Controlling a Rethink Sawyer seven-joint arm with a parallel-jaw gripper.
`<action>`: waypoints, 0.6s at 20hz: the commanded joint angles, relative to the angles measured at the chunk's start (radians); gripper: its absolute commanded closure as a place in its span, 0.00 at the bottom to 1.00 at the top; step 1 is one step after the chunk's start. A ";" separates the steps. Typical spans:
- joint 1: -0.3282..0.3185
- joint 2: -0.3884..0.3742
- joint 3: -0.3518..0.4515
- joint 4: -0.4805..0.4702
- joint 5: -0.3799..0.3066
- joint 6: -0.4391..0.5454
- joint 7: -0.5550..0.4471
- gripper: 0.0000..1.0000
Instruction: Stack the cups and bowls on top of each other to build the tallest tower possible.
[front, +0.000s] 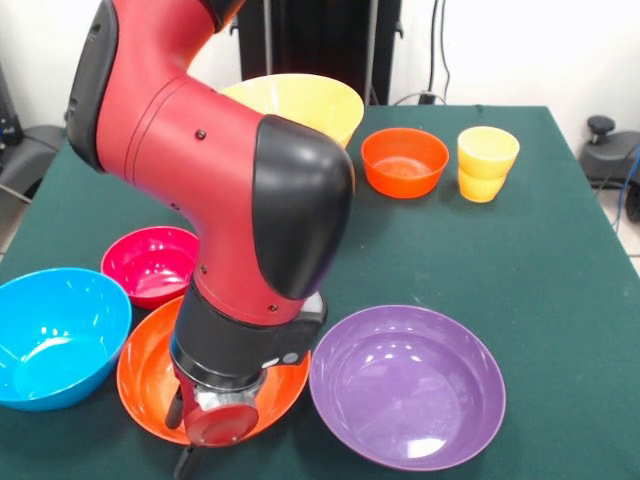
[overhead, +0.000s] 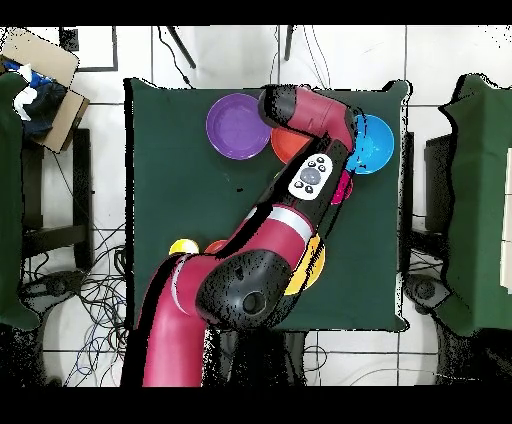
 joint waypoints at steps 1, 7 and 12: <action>-0.003 0.025 0.032 -0.027 0.026 -0.024 0.225 0.00; -0.011 0.013 0.042 -0.018 0.022 -0.008 0.170 0.00; -0.013 -0.009 0.060 0.007 0.007 -0.001 0.133 0.00</action>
